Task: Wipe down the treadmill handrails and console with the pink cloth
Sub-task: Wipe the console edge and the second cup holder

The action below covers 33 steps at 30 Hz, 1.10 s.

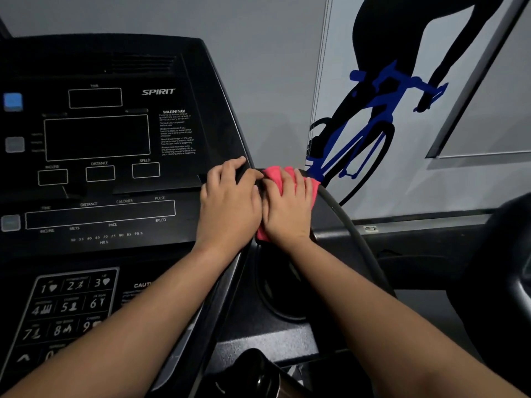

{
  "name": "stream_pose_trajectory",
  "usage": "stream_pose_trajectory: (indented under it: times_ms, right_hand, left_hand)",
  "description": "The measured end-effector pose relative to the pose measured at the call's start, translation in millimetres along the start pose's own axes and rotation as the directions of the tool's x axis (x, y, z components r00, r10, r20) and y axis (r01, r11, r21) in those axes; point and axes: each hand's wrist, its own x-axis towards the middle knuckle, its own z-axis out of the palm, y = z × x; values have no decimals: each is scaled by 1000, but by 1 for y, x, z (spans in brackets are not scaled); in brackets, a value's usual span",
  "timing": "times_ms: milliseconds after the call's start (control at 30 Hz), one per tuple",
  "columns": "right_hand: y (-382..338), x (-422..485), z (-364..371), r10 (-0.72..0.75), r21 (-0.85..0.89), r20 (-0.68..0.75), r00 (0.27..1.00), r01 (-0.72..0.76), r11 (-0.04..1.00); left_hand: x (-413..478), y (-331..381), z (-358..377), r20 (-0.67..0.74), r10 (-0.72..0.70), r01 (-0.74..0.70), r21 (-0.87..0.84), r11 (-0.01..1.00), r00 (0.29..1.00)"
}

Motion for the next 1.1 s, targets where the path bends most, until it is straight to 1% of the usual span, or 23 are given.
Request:
stream_pose_trajectory:
  times_ms: [67, 167, 233, 300, 367, 433, 467, 533, 600, 700, 767, 833, 933, 1000, 1100]
  right_hand:
    - [7, 0, -6, -83, 23, 46, 995, 82, 996]
    - [26, 6, -16, -226, 23, 151, 962, 225, 974]
    - [37, 10, -21, -241, 21, 197, 950, 242, 970]
    - [43, 10, -26, -157, 43, 225, 962, 151, 988]
    - [48, 7, -30, -28, 74, 244, 969, 10, 997]
    - [52, 2, -34, 116, 100, 251, 961, -145, 984]
    - [55, -1, -37, 198, 105, 271, 942, -233, 967]
    - [66, -10, -40, 349, 102, 340, 873, -403, 909]
    - [79, -23, -46, 431, 92, 424, 796, -512, 854]
    - [92, -48, -62, 451, 50, 520, 725, -553, 831]
    - [95, -63, -75, 486, 19, 558, 672, -596, 803]
    - [94, -77, -89, 533, -21, 569, 626, -637, 771]
    - [84, -95, -107, 604, -132, 560, 567, -659, 741]
    - [73, -106, -115, 624, -212, 538, 567, -626, 751]
    - [59, -113, -118, 602, -296, 508, 616, -532, 793]
  left_hand:
    - [0, 0, -1, 4, -1, 1, -5, 1000, 1000]
    - [0, 0, -3, 26, -8, 9, -27, 1000, 1000]
    - [0, -1, -4, 37, -13, 15, -39, 999, 999]
    - [-1, -1, -5, 43, -13, 16, -50, 999, 999]
    - [0, -1, -5, 50, -14, 18, -63, 998, 999]
    - [0, -1, -6, 49, -13, 16, -73, 997, 999]
    - [0, -2, -6, 50, -12, 16, -78, 997, 999]
    - [-1, -2, -6, 54, -13, 17, -84, 996, 998]
    - [-2, -2, -7, 57, -11, 16, -88, 996, 998]
    - [-2, -2, -7, 51, -3, 7, -84, 996, 999]
    - [-2, -1, -7, 49, -2, 6, -80, 997, 999]
    - [-2, -1, -7, 46, -4, 7, -78, 997, 999]
    - [-1, -1, -7, 50, -6, 9, -78, 997, 999]
    - [-1, 0, -7, 55, -6, 10, -80, 997, 998]
    - [-3, 1, -7, 62, -4, 9, -71, 997, 998]
